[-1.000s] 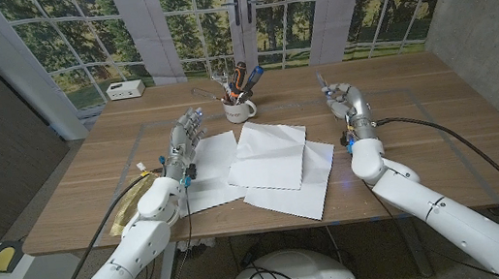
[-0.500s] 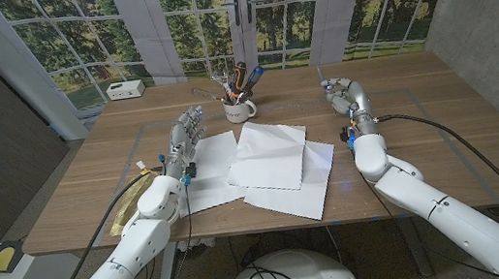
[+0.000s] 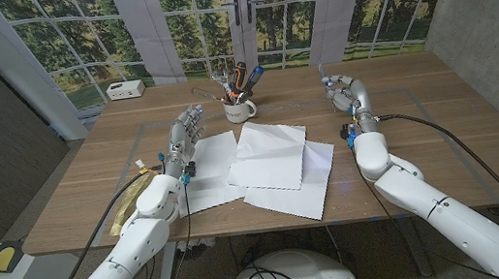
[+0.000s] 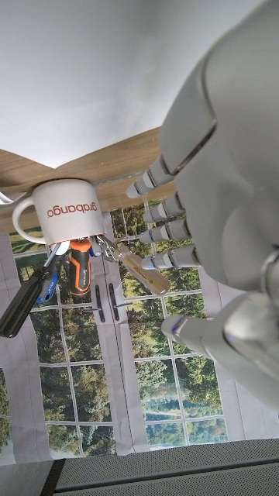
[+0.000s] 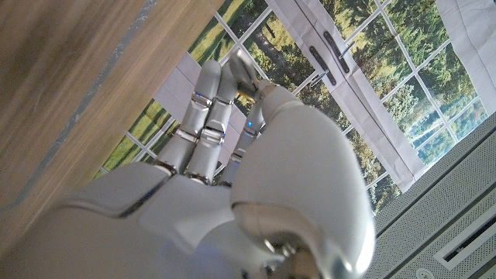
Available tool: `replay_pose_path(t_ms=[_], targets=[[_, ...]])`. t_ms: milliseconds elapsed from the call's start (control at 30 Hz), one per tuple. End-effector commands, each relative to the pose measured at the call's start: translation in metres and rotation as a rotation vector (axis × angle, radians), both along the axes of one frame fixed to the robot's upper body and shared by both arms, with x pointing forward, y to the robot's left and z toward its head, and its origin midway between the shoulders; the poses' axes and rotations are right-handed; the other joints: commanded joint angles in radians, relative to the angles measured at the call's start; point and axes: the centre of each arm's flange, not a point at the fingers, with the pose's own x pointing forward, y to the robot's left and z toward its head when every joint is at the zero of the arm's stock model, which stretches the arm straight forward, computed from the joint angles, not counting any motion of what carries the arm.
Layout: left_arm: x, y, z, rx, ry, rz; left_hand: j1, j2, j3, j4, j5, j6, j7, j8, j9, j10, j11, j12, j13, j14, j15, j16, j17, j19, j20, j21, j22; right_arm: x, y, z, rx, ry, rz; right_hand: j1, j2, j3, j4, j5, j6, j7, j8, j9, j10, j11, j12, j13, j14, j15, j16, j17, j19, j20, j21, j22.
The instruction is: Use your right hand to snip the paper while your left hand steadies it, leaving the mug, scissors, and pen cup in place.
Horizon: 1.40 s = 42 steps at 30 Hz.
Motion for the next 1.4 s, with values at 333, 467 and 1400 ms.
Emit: replay_pose_path(t_ms=[333,467,1400], targets=[[-0.01,0.012,0.012,0.045,-0.026,-0.015,0.001,0.013,0.0,0.002,0.004,0.007,0.002,-0.004,0.003,0.005,-0.001,-0.001,0.005,0.003,0.004,-0.004,0.006,0.011,-0.005,-0.007,0.006,0.002,0.006,0.01,0.092,0.006,0.21,0.003,-0.002,0.012,0.001,0.007,0.0,-0.007,-0.014,0.01,-0.006,0.003,0.011,0.003,0.059,-0.182,-0.013,0.016,-0.015,-0.121,0.028,-0.014],[-0.012,0.02,0.015,0.044,-0.023,-0.018,0.001,0.015,0.0,0.002,0.004,0.006,0.002,-0.004,0.003,0.005,0.002,-0.002,0.005,0.003,0.005,-0.004,0.006,0.011,-0.006,-0.008,0.006,0.001,0.008,0.012,0.106,0.011,0.254,0.003,-0.003,0.013,0.001,0.008,0.0,-0.007,-0.018,0.012,-0.006,0.003,0.012,0.002,0.06,-0.182,-0.017,0.02,-0.018,-0.122,0.035,-0.019],[-0.007,0.013,0.035,-0.005,-0.059,-0.049,-0.002,0.017,-0.002,0.003,0.004,0.011,0.004,-0.004,0.003,0.005,0.003,-0.008,0.006,-0.003,0.008,-0.006,0.006,0.013,-0.007,-0.023,0.006,-0.006,-0.013,0.043,0.038,-0.014,0.402,-0.002,-0.005,0.022,0.0,0.012,0.006,-0.005,-0.041,0.026,-0.011,-0.001,0.019,0.003,0.069,-0.182,-0.045,0.048,-0.039,-0.121,0.082,-0.061]])
